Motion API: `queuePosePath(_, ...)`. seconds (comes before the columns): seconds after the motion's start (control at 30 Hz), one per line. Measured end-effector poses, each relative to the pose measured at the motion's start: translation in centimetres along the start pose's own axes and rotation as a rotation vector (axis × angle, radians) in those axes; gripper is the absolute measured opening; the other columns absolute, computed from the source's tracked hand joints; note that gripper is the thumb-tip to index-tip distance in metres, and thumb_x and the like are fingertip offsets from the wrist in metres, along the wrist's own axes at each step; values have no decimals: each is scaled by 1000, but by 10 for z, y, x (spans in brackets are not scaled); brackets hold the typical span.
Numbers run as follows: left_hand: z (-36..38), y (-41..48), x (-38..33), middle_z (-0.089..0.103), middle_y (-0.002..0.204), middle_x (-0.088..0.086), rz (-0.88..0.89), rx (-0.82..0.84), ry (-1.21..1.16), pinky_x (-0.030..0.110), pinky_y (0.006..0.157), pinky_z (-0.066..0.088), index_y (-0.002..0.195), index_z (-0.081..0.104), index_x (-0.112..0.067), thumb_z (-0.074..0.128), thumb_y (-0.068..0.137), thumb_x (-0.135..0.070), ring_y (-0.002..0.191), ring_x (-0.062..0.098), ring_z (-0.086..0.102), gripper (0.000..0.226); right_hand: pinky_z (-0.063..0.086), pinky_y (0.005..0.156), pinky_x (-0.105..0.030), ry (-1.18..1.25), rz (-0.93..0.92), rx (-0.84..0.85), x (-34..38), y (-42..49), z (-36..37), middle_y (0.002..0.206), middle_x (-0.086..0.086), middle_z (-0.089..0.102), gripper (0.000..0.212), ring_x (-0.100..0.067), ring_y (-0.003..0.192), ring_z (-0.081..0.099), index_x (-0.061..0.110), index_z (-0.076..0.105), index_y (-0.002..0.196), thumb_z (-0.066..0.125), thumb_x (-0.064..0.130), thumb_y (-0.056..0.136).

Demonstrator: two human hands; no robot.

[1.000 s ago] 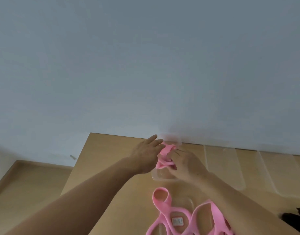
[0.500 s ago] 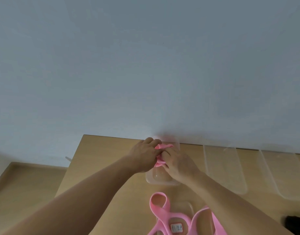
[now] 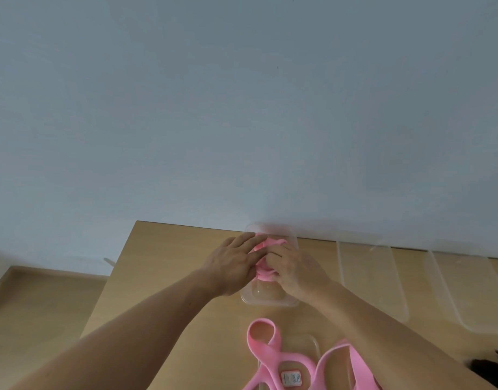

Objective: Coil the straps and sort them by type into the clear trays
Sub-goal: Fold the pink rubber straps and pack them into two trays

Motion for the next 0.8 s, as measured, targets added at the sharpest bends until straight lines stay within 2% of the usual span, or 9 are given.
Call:
queuePosePath(0.07,1,1,-1,7,166,-4,-4,0,21,35,120,9,156,17,-34,29,103,-38,152,19,6,55,51,53,-27,30,-3,-62,3,1,-7,86,-1,68,15,-27,86,66,11,66,75,76,21,79)
queuePosePath(0.1,2,2,-1,7,166,-4,-6,-3,26,36,120,9,157,16,-34,29,103,-37,152,19,6,55,48,50,-24,28,-6,-95,4,2,-9,82,-1,67,17,-26,82,66,12,64,71,72,24,79)
queuePosePath(0.17,3,3,0,6,167,-5,-15,-8,21,35,120,10,157,16,-32,29,103,-36,152,19,5,55,49,53,-26,24,13,-82,6,5,-9,87,-2,68,22,-27,88,65,11,66,76,60,30,85)
queuePosePath(0.3,5,2,0,3,167,-6,-16,-9,-48,33,121,12,156,21,-27,30,104,-33,152,17,3,53,55,57,-34,-20,-74,-65,6,2,-8,92,-5,70,15,-31,88,66,9,69,81,73,23,85)
queuePosePath(0.4,4,2,-1,4,166,-7,-20,-14,-72,32,120,15,155,23,-27,30,105,-33,152,16,3,51,49,50,-24,-68,-47,-117,9,5,-13,85,-2,69,22,-26,78,67,13,68,73,59,29,84)
queuePosePath(0.47,3,2,-1,4,166,-8,-26,-17,-69,32,119,18,156,22,-29,29,106,-35,152,15,4,51,39,48,-20,-22,109,-130,11,5,-15,82,-1,66,15,-25,74,67,14,65,70,77,24,70)
queuePosePath(0.53,2,0,-1,6,166,-9,-33,-16,-73,33,119,20,156,22,-32,28,106,-36,152,13,4,50,43,52,-23,-20,182,-132,14,2,-10,79,0,63,31,-24,74,66,15,64,68,91,22,54)
queuePosePath(0.63,-2,0,-1,13,165,-10,-37,-31,-82,32,120,17,153,31,-32,33,104,-35,152,11,5,48,51,61,-31,-22,192,-121,16,-5,-11,75,4,64,34,-22,74,62,20,64,68,92,30,51)
queuePosePath(0.8,-9,1,-5,26,161,-11,-123,-123,-114,29,118,13,146,43,-27,40,101,-27,152,10,8,45,43,79,-30,119,248,-80,0,-7,-15,91,11,66,26,-16,88,52,25,72,85,68,50,77)
Point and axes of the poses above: each hand's wrist, its own y-axis towards the middle knuckle, its own z-axis out of the palm, x = y × z, the point moved 2 cm from there along y, towards the middle knuckle
